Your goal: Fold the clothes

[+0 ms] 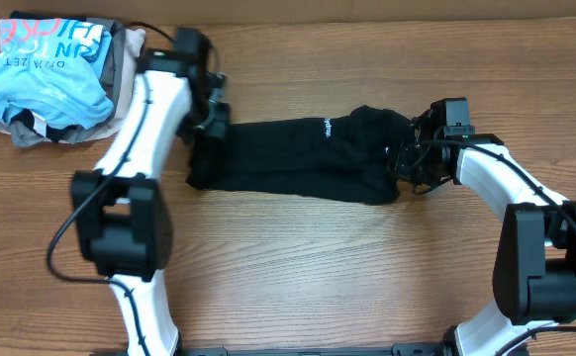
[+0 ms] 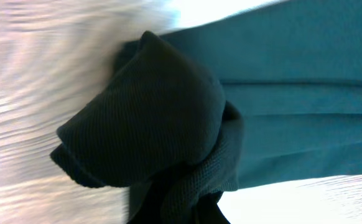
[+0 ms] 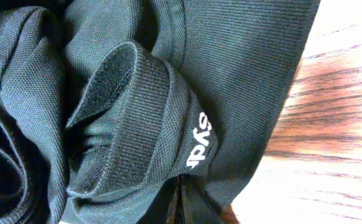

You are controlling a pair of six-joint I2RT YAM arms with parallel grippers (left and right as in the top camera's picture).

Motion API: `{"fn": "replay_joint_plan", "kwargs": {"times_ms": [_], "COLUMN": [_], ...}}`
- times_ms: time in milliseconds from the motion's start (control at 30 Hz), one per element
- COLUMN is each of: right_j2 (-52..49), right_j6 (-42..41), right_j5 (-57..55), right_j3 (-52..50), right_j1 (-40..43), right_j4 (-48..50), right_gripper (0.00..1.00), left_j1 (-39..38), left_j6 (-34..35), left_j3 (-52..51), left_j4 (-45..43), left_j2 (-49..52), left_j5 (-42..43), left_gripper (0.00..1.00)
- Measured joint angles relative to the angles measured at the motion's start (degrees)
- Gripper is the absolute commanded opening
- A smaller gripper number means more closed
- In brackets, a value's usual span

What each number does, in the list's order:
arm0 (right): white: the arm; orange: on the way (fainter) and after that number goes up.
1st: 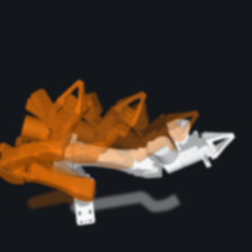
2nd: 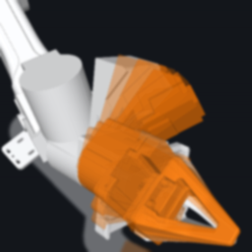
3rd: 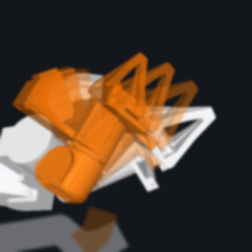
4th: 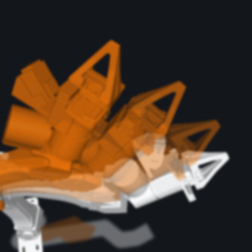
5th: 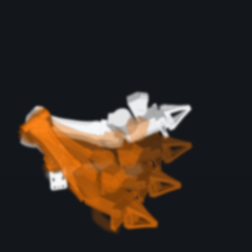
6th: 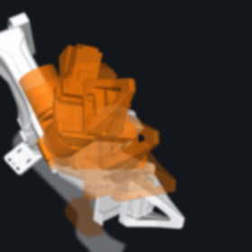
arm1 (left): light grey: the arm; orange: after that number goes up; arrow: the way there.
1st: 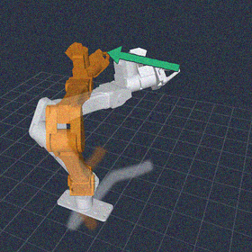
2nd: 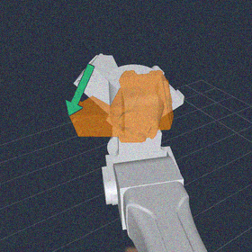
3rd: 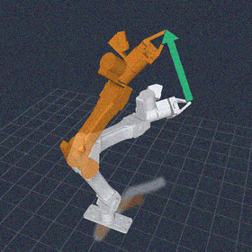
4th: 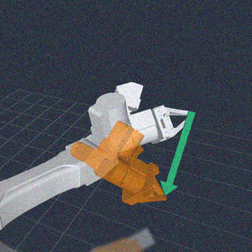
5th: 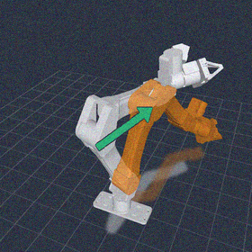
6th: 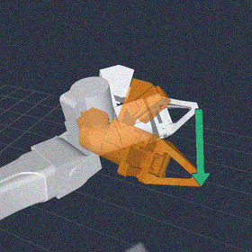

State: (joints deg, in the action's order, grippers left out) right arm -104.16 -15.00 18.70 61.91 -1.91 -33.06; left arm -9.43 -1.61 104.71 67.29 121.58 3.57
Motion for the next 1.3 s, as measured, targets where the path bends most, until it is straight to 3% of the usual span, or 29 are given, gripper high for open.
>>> {"fn": "replay_joint_plan", "kwargs": {"times_ms": [333, 600, 1033, 1300], "right_j2": [0.00, 0.00, 0.00, 0.00], "right_j6": [0.02, 0.00, 0.00, 0.00], "right_j5": [0.00, -0.02, -0.02, -0.02], "right_j3": [0.00, 0.00, 0.00, 0.00], "right_j1": [0.00, 0.00, 0.00, 0.00], "right_j4": [-0.02, -0.09, -0.37, -0.39], "right_gripper": [0.04, 0.04, 0.04, 0.04], "left_j1": [-9.86, -12.37, -5.88, -2.86], "left_j6": [4.33, 6.64, 7.48, 7.48], "left_j3": [-0.07, -0.02, 17.59, 19.78], "left_j4": [-5.99, -8.31, 11.67, 15.52], "left_j2": [6.23, 6.23, 6.43, 6.43], "left_j5": [1.42, 2.45, 2.16, 1.75], "left_gripper": [0.04, 0.04, 0.04, 0.04]}}
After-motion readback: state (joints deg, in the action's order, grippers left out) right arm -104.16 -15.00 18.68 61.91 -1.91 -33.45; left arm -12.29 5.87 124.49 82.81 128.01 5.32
